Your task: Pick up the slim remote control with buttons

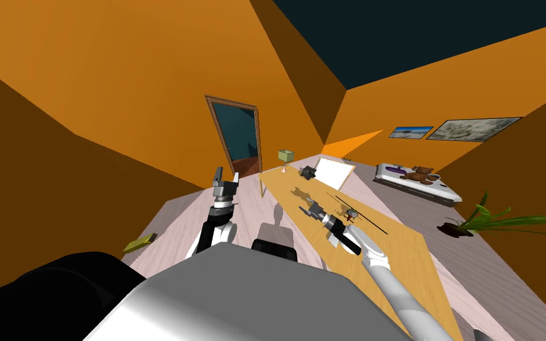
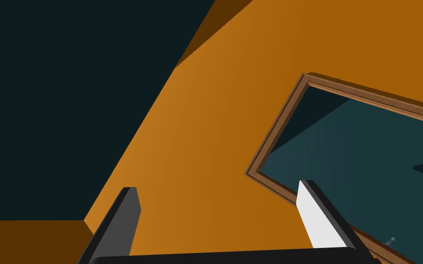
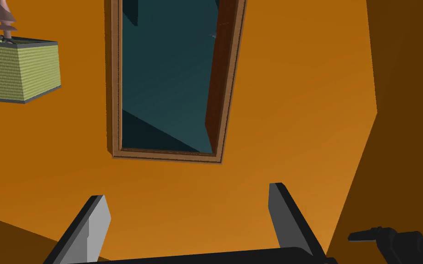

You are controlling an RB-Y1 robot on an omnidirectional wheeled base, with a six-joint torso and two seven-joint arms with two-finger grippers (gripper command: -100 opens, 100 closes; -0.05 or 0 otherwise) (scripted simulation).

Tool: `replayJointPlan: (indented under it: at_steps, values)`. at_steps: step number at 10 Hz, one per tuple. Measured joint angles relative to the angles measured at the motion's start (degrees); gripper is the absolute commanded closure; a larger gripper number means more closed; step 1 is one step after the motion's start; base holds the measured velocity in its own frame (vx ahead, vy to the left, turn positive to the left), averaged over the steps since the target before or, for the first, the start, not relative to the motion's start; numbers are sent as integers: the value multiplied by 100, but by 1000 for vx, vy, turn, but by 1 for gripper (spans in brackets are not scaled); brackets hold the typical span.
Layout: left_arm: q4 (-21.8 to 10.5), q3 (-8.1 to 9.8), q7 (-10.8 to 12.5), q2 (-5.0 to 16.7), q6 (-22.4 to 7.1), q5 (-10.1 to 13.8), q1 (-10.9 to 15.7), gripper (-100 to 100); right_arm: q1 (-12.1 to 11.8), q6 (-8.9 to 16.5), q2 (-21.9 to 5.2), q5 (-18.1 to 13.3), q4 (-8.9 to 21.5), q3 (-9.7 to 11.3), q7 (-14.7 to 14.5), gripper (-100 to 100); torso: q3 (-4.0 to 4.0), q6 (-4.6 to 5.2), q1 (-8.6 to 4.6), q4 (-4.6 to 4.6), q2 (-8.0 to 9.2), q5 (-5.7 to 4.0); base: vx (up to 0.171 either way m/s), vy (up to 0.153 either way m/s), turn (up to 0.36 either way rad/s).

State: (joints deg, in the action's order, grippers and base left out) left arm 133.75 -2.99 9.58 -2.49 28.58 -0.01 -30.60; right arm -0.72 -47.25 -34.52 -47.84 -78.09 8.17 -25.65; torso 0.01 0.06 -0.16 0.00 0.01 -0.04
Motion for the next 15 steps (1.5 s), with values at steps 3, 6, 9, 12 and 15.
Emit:
replayJointPlan:
  at_steps: [3,6,9,12,15]
  values:
    - [0,0,0,0,0,0,-1,0,108,-15,-224,-420,337,121,-165,-100,0,3,2,0,-1,0,-26,-30,135]
    - [0,0,0,0,0,0,0,0,334,-125,-481,-883,838,283,-461,-100,1,-2,-3,1,2,1,-30,-35,175]
    - [0,0,0,0,0,0,0,0,540,-206,-637,-1266,1387,400,-657,-100,-2,-3,2,0,-4,1,-20,-26,145]
    - [0,1,0,0,0,0,-1,0,723,-271,-784,-1720,1935,562,-952,-100,1,4,-7,1,1,-1,-38,-49,198]
    - [0,1,0,0,0,0,-1,0,770,-291,-963,-2113,2238,687,-1097,-100,-1,6,2,0,-3,-1,-26,-25,116]
